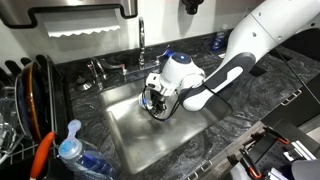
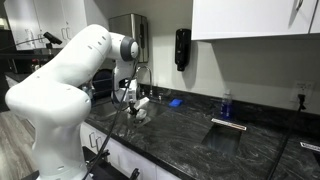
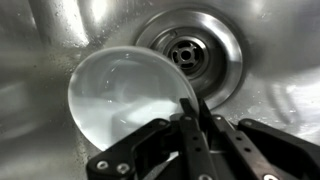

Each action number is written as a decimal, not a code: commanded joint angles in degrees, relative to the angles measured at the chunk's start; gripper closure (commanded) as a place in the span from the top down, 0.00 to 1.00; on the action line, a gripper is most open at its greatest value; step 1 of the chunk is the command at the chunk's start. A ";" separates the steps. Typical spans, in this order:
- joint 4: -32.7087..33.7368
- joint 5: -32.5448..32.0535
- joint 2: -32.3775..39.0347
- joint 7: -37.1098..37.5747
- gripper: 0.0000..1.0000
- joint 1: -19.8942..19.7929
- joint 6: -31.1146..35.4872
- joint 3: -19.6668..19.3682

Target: Put the bowl in the sink over the drain, open and close the faucet, then move the bowl further to the left

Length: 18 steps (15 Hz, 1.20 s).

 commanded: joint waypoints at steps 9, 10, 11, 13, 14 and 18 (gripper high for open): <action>3.45 0.63 0.37 -0.16 0.02 6.11 -1.36 0.62; 3.73 0.66 0.44 -0.20 0.02 6.59 -1.50 0.72; 4.06 0.79 0.59 -0.55 0.02 6.64 -1.83 0.97; 4.44 1.10 0.78 -0.64 0.34 6.83 -2.14 1.21; 4.52 1.15 0.76 -0.54 0.36 7.01 -2.07 1.19; 5.13 1.27 1.13 -1.33 0.63 6.24 -1.90 1.67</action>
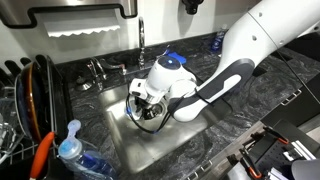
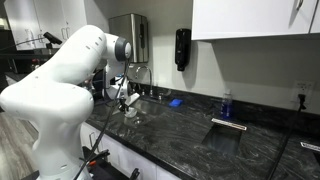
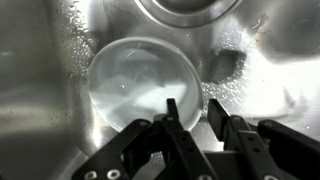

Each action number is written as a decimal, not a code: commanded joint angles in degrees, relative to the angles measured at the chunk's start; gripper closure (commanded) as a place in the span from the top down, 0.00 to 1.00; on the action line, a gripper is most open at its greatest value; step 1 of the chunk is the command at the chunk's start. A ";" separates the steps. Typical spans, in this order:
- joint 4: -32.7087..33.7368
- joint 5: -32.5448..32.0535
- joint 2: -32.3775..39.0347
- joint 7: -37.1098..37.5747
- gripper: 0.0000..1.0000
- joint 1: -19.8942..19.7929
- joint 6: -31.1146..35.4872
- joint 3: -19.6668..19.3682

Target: Put the bowl in the sink over the drain, open and close the faucet, then move the bowl further to the left

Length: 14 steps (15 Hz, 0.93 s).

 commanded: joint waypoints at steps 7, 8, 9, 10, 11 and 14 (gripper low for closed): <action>-2.94 6.66 -0.44 -15.95 1.00 -13.13 -4.16 14.83; -3.84 9.00 -0.85 -19.02 1.00 -15.69 -5.25 17.68; -4.59 11.38 -1.77 -20.66 1.00 -17.37 -6.98 19.21; -5.77 13.42 -2.97 -21.95 1.00 -18.86 -8.22 20.20; -6.04 15.06 -3.70 -22.73 1.00 -19.65 -9.55 20.62; -9.12 19.12 -7.09 -24.63 1.00 -22.73 -11.01 21.21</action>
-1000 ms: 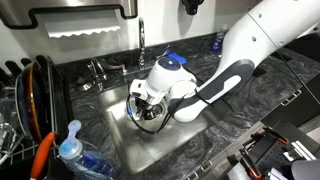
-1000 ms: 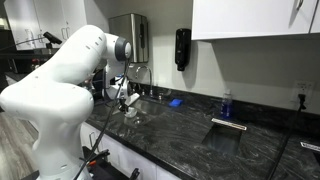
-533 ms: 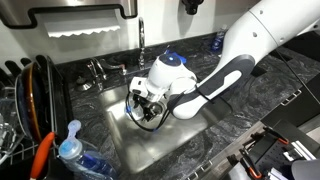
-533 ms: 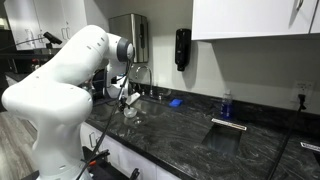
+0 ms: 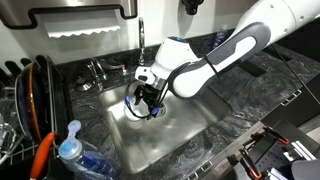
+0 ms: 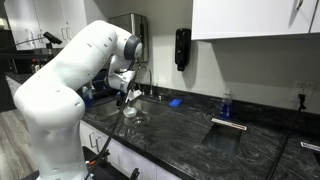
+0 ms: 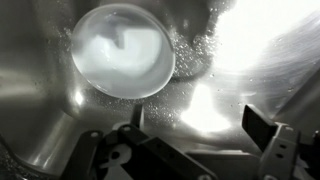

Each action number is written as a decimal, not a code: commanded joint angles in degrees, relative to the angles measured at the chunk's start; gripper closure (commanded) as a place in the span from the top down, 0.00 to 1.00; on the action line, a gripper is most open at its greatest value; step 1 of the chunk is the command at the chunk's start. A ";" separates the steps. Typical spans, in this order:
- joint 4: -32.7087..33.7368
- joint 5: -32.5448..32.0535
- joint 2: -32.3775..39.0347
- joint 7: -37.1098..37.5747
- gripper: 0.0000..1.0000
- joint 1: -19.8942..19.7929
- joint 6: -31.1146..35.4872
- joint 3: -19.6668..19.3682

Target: Put the bowl in the sink over the drain, open and close the faucet, then move the bowl further to the left

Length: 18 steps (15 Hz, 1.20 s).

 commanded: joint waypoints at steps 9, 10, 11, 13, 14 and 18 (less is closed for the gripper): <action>-16.91 14.37 -18.80 -4.35 1.00 -10.85 0.15 0.71; -17.69 15.40 -20.11 -4.33 1.00 -10.94 0.36 0.36; -18.42 16.42 -21.40 -4.34 1.00 -10.97 0.18 0.05; -19.81 17.59 -24.10 -3.44 1.00 -9.89 -0.27 -1.62; -20.45 17.96 -25.40 -3.14 1.00 -9.33 -0.66 -2.49; -22.50 18.45 -28.77 -2.49 1.00 -6.57 -0.74 -6.22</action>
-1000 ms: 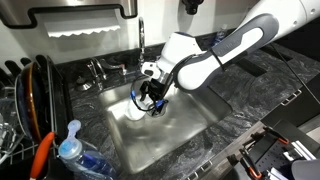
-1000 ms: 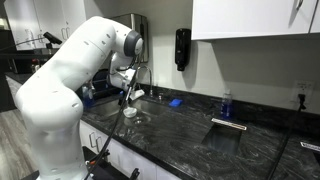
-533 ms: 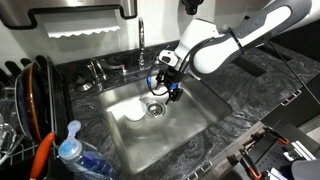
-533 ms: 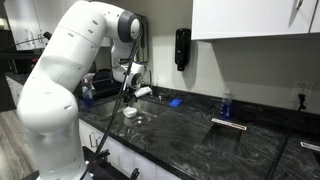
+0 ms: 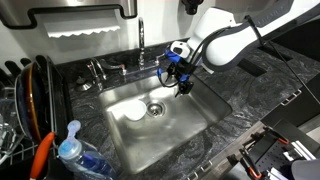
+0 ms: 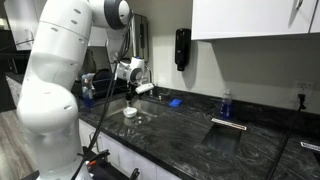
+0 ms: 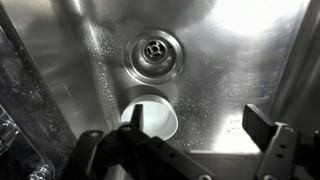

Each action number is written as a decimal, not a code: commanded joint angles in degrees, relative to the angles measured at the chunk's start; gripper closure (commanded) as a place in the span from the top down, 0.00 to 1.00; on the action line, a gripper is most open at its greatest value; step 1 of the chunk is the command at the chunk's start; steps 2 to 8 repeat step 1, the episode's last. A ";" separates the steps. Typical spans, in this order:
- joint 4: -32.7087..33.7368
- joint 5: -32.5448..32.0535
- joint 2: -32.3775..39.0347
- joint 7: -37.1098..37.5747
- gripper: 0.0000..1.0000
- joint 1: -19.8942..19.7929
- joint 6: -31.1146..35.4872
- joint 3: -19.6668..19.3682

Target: Put the bowl in the sink over the drain, open and close the faucet, then move the bowl further to the left

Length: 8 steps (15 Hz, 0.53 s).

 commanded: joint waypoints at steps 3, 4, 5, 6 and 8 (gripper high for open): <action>-3.48 1.91 -4.82 0.10 1.00 3.52 -0.03 -4.21; -3.48 1.91 -4.82 0.10 1.00 3.52 -0.03 -4.21; -3.48 1.91 -4.82 0.10 1.00 3.52 -0.03 -4.21; -3.48 1.91 -4.82 0.10 1.00 3.52 -0.03 -4.21; -3.48 1.91 -4.82 0.10 1.00 3.52 -0.03 -4.21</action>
